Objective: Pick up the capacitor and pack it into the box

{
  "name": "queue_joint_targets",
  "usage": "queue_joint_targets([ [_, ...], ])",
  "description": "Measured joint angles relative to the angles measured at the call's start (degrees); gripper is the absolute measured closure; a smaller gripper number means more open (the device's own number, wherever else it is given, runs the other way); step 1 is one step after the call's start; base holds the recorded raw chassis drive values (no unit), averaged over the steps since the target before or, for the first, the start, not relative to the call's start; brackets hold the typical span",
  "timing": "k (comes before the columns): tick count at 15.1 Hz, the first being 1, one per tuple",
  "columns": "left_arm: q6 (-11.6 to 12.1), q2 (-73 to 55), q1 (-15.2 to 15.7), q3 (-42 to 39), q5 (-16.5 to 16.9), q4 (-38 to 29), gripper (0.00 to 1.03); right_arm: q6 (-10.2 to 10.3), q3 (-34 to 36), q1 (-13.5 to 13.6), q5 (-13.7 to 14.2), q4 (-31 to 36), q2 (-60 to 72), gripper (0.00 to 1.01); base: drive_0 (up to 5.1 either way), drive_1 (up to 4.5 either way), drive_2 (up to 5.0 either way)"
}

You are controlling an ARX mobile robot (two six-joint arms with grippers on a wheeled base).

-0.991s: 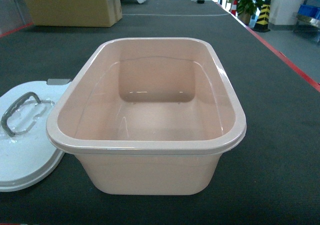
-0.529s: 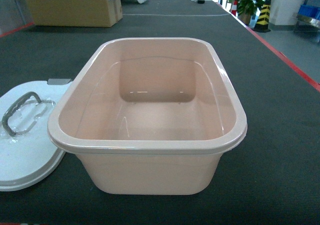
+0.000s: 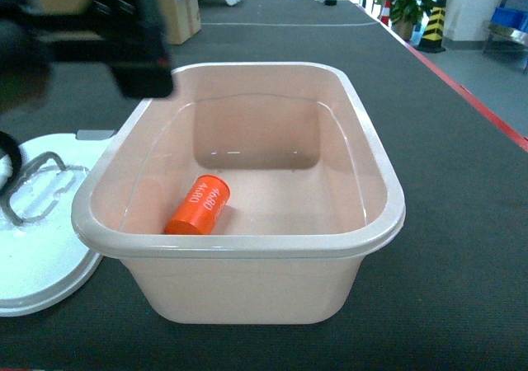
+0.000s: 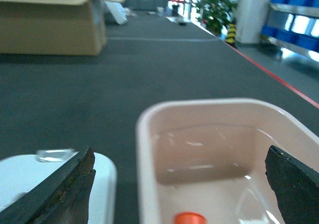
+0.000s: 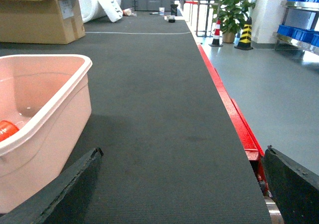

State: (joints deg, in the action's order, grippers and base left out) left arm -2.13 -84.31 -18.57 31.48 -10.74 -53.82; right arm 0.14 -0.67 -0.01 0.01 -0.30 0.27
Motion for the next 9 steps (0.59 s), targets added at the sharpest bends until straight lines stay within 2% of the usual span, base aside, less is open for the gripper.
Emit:
queue_joint_targets([
  [1, 0.07, 3.8, 6.95, -2.14, 2.27, -0.33, 0.05, 0.0, 0.0, 0.0, 0.0, 0.0, 0.0, 0.03, 0.0, 0.0, 0.0],
  [6, 0.48, 1.75, 16.61, -4.04, 6.6, -1.57, 0.05, 0.0, 0.0, 0.0, 0.0, -0.02, 0.0, 0.03, 0.0, 0.0, 0.0],
  [9, 0.57, -0.85, 19.61, -4.07, 8.5, -2.67, 0.05, 0.0, 0.0, 0.0, 0.02, -0.02, 0.0, 0.03, 0.0, 0.0, 0.0],
])
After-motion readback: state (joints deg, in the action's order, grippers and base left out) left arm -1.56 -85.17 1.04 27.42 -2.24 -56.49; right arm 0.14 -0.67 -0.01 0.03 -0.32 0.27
